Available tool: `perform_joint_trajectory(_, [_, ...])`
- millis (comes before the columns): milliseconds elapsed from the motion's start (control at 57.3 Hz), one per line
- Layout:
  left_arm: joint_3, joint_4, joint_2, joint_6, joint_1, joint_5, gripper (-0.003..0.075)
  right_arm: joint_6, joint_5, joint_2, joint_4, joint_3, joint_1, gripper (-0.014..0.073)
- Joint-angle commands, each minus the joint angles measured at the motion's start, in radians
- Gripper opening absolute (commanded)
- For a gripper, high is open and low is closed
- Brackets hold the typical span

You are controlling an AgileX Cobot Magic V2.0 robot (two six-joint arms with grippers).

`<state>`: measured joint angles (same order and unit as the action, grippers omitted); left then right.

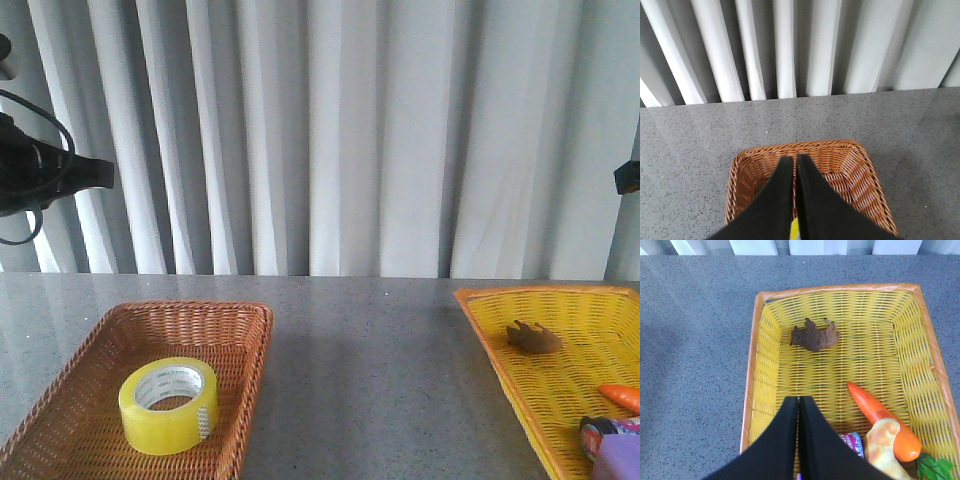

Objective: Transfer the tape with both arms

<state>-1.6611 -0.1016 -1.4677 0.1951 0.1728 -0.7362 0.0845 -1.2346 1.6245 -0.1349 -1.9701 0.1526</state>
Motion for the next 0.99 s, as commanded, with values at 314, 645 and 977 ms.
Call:
perform_joint_trajectory(314, [0.556,0.134,0.396,-0.096,0.01,0.517,-0.0005,0.003,0.05,-0.042,-0.006,-0.022,0.006,-0.0008])
perform_joint_trajectory(645, [1.172,0.134,0.975,-0.105,0.01,0.684,-0.0005,0.003,0.049,-0.042,-0.004,-0.022,0.006,-0.0008])
perform_joint_trajectory(977, [1.624,0.135,1.37,-0.102,0.008,0.81,-0.0005,0.003,0.049,-0.042,-0.004,-0.022,0.006,-0.0008])
